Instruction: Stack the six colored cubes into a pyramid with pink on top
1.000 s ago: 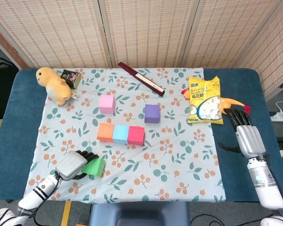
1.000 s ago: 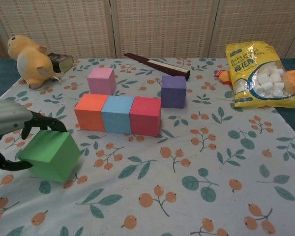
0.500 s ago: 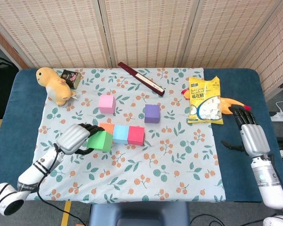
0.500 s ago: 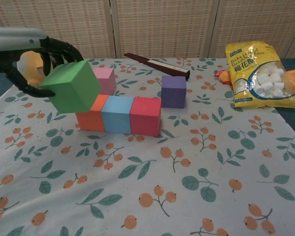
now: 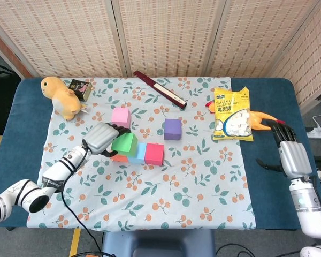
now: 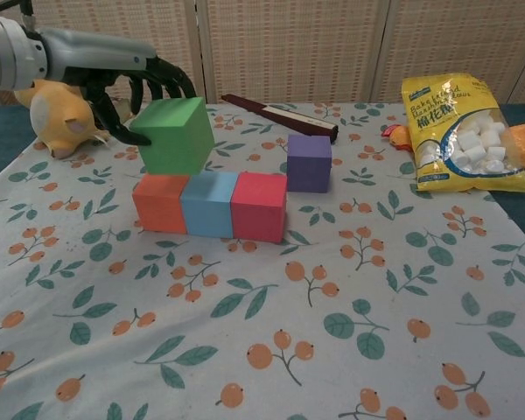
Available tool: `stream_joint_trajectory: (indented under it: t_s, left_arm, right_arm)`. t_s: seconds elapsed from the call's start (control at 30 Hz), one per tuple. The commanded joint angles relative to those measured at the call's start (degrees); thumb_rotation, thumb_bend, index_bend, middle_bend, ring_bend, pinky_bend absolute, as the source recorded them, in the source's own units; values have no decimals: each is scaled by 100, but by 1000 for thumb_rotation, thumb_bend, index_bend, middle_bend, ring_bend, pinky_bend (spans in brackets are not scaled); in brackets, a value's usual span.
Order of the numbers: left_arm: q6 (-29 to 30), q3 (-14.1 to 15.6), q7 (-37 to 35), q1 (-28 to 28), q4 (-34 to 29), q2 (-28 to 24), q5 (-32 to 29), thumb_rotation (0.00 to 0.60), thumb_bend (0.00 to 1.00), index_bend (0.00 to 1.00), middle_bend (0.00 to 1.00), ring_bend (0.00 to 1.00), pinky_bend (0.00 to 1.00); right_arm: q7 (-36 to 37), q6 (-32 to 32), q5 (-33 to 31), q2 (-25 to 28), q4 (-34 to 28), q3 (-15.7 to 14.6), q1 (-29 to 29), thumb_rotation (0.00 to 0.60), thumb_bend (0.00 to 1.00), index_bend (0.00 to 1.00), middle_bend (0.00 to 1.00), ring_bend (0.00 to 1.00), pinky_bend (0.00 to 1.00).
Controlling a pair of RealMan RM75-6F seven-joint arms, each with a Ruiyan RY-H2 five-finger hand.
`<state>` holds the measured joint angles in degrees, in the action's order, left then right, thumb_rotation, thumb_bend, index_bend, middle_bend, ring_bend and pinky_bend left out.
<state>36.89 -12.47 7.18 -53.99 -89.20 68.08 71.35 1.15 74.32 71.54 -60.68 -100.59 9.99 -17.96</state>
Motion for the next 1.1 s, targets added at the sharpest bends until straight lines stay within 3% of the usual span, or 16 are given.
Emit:
stream_joint_trajectory:
  t_s: [0.03, 0.27, 1.1]
  left_arm:
    - [2, 65, 137, -71, 171, 166, -188, 600, 350, 392, 377, 374, 409]
    - [207, 227, 440, -58, 387, 366, -344, 600, 349, 391, 372, 370, 406]
    - [321, 407, 908, -254, 271, 524, -690, 600, 349, 385, 358, 350, 390]
  right_arm:
    - [-8, -8, -3, -5, -5, 7, 9, 600, 79, 0, 67, 0, 0]
    - [-34, -31, -24, -12, -15, 30, 34, 600, 79, 0, 67, 0, 0]
    - [-69, -19, -19, 26, -68, 70, 148, 600, 79, 0, 67, 0, 0]
